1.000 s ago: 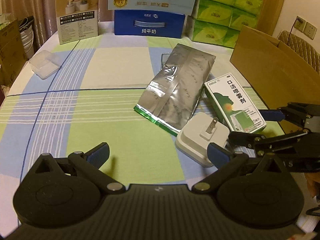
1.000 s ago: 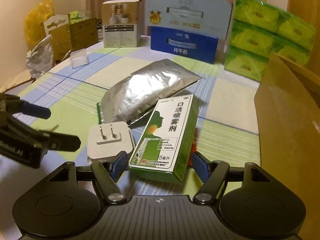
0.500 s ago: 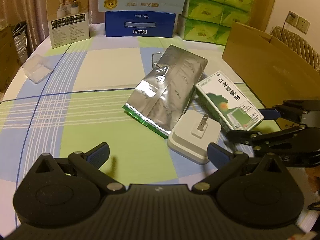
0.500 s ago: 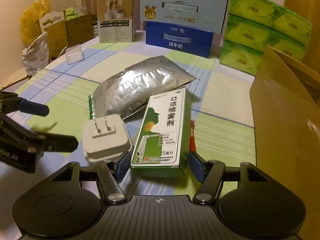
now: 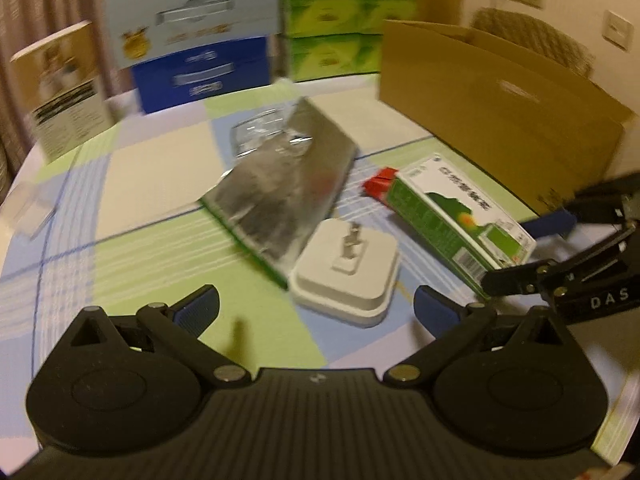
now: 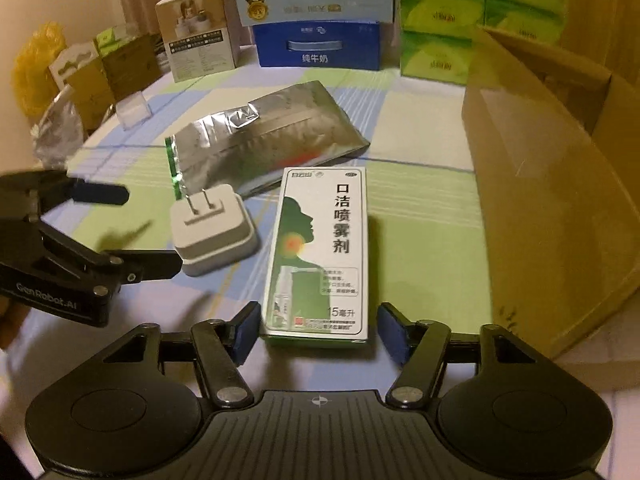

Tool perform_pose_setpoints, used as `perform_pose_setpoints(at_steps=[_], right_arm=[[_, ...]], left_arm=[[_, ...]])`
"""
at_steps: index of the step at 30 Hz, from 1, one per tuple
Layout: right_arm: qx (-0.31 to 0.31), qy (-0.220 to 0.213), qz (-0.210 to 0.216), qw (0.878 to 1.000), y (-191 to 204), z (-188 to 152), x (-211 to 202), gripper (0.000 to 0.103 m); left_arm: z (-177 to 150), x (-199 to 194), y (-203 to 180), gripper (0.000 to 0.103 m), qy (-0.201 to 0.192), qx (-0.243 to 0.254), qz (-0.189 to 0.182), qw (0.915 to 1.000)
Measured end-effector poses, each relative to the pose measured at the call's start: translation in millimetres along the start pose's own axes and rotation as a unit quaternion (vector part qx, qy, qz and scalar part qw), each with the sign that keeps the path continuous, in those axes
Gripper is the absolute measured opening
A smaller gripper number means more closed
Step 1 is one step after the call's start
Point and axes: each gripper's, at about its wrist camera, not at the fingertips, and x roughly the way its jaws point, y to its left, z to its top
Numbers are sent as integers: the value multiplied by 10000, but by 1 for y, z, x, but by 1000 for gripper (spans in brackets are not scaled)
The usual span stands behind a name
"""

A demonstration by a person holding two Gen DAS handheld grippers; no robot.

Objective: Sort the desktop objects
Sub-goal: 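Grasp the white plug with the left tool while the right tool grasps the green spray box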

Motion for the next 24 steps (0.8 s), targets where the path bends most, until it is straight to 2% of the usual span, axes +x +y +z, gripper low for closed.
perform_pose_setpoints(at_steps=[6, 10, 12, 14, 16, 17, 24], right_arm=[[-169, -18, -146, 9997, -4, -6, 3, 69], [-143, 20, -100, 9998, -6, -7, 6, 69], [-132, 38, -80, 9999, -6, -7, 8, 69], [-130, 46, -87, 9999, -6, -7, 9, 68], [-119, 46, -90, 9999, -5, -7, 9, 61], [-125, 48, -83, 9999, -5, -7, 9, 53], [138, 208, -91, 9996, 0, -13, -3, 53]], left_arm=[[7, 19, -6, 85, 84, 315, -313, 9990], [9, 31, -9, 82, 150, 498, -363, 9980], [10, 34, -8, 64, 171, 501, -380, 9979], [10, 35, -8, 63, 206, 475, -352, 9980], [9, 32, -10, 62, 236, 466, -301, 9982], [7, 30, -11, 62, 258, 463, -267, 9982], [-6, 8, -23, 62, 527, 321, -120, 9980]])
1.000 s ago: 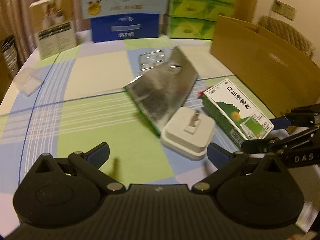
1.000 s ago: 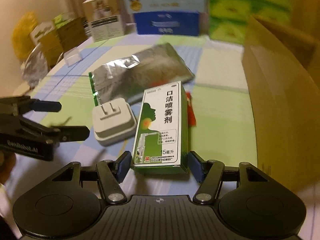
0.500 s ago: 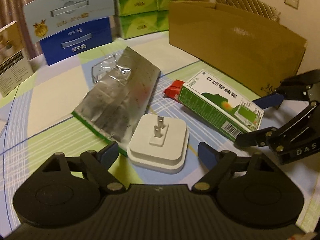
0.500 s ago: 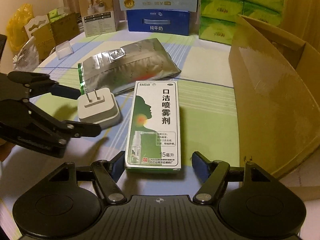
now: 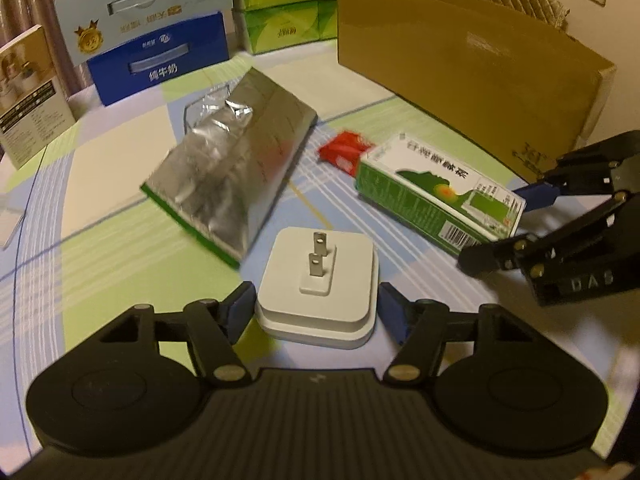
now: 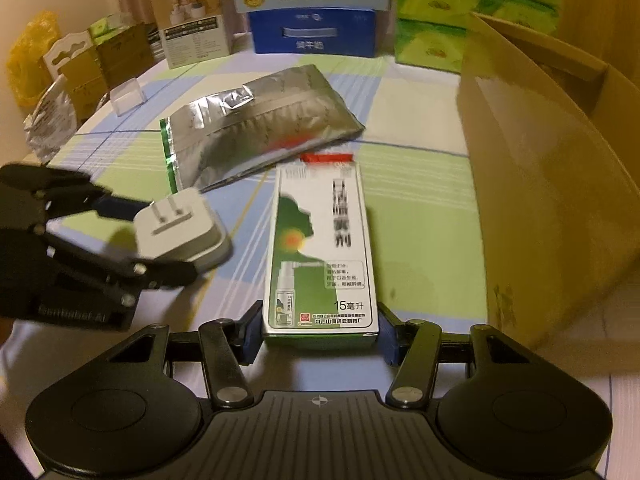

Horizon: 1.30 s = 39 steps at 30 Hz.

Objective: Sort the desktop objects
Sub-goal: 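Grasp the white plug with the left tool while the right tool grasps the green spray box, then lift the plug and spray box and carry both toward the cardboard box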

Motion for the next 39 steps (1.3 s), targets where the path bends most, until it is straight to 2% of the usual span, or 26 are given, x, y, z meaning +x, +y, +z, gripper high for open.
perform_pose_setpoints(at_steps=[3, 7, 8, 9, 14, 23, 25, 27, 34, 39], right_arm=[[132, 145, -20, 9998, 2, -15, -15, 53], [71, 223, -33, 9997, 6, -36, -34, 54], [100, 201, 1, 9997, 5, -38, -36, 57], [109, 151, -4, 9998, 4, -38, -38, 61], [115, -149, -105, 9998, 4, -34, -40, 67], [271, -91, -67, 9996, -5, -30, -28, 67], [282, -117, -55, 9995, -5, -29, -27, 67], [239, -137, -50, 9996, -4, -27, -25, 67], [128, -88, -10, 9999, -2, -22, -14, 67], [1, -130, -11, 9999, 2, -19, -10, 67]], left_arm=[[-10, -12, -12, 62, 71, 11, 76, 9999], [-25, -22, -22, 62, 99, -20, -18, 9999], [-27, -22, -23, 63, 100, -22, -12, 9999], [-29, -22, -23, 67, 97, -31, 0, 9999], [-27, -23, -20, 70, -59, -102, 45, 9999], [-21, -10, -24, 70, -94, -17, 51, 9999], [-21, -10, -23, 68, -96, -56, 43, 9999], [-21, -10, -22, 62, -97, -99, 35, 9999], [-22, -14, -16, 61, -79, -372, 75, 9993], [-22, -14, -16, 61, -56, -393, 110, 9992]])
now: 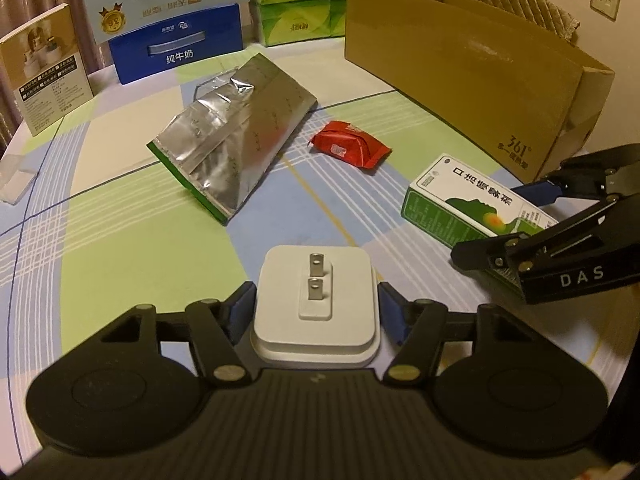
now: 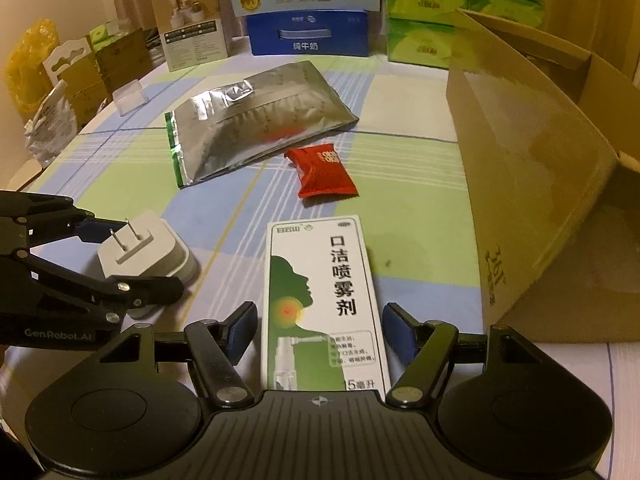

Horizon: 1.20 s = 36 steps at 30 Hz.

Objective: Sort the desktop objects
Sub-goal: 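Lift the plug and spray box and carry both toward the cardboard box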

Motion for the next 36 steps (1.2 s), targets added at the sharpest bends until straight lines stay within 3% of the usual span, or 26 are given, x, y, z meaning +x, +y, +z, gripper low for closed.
perform_pose_setpoints(at_steps=[4, 8, 36], right_arm=[[-22, 6, -57, 10000, 1, 0, 2, 65], [-95, -16, -104, 9999, 2, 0, 2, 53], [233, -396, -92, 9989, 4, 1, -26, 53]], left_arm=[[0, 0, 0, 61, 6, 8, 9, 10000], [0, 1, 1, 61, 11, -22, 18, 10000], [11, -11, -15, 61, -222, 76, 136, 9996]])
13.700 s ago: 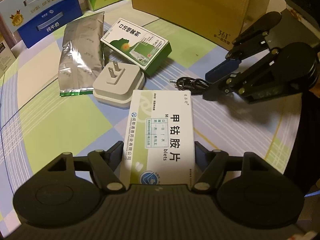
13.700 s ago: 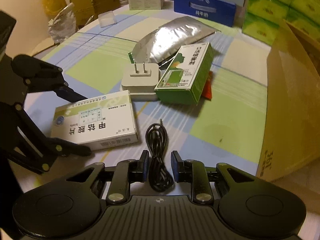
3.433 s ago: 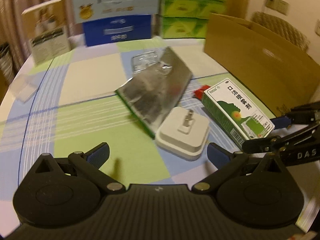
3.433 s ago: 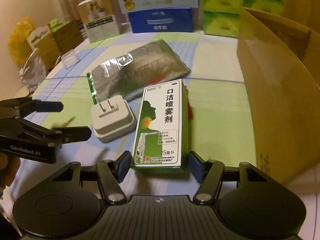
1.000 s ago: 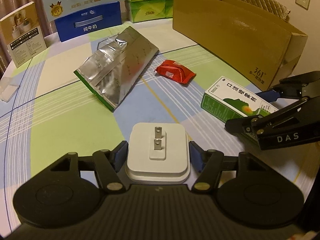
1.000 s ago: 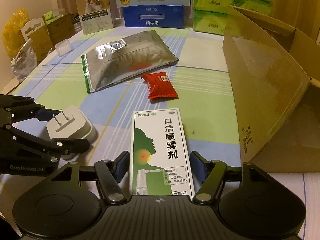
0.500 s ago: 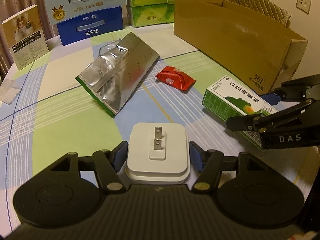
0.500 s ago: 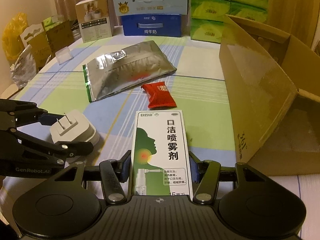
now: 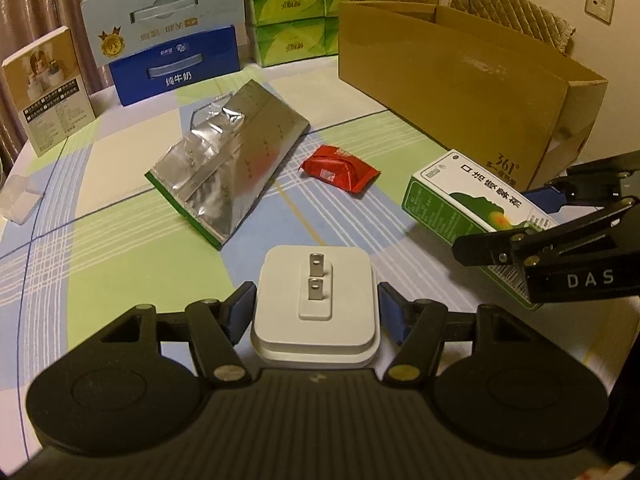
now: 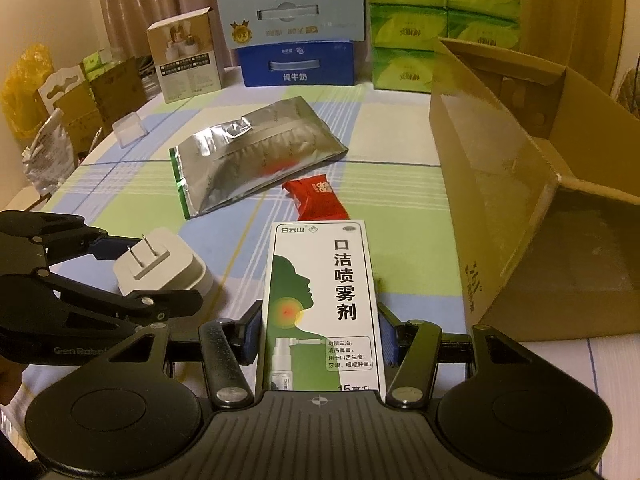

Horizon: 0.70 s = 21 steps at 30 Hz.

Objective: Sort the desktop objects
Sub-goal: 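Lift the plug and spray box and carry both toward the cardboard box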

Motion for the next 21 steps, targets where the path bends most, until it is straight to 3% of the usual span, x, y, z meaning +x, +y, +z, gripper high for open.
perform_pose_setpoints(at_steps=[8, 21], right_arm=[[160, -153, -76, 9997, -3, -6, -22, 53], [635, -323, -88, 9974, -12, -27, -76, 53]], left_arm=[[7, -19, -16, 61, -85, -34, 37, 10000], [8, -61, -51, 61, -166, -485, 102, 9986]])
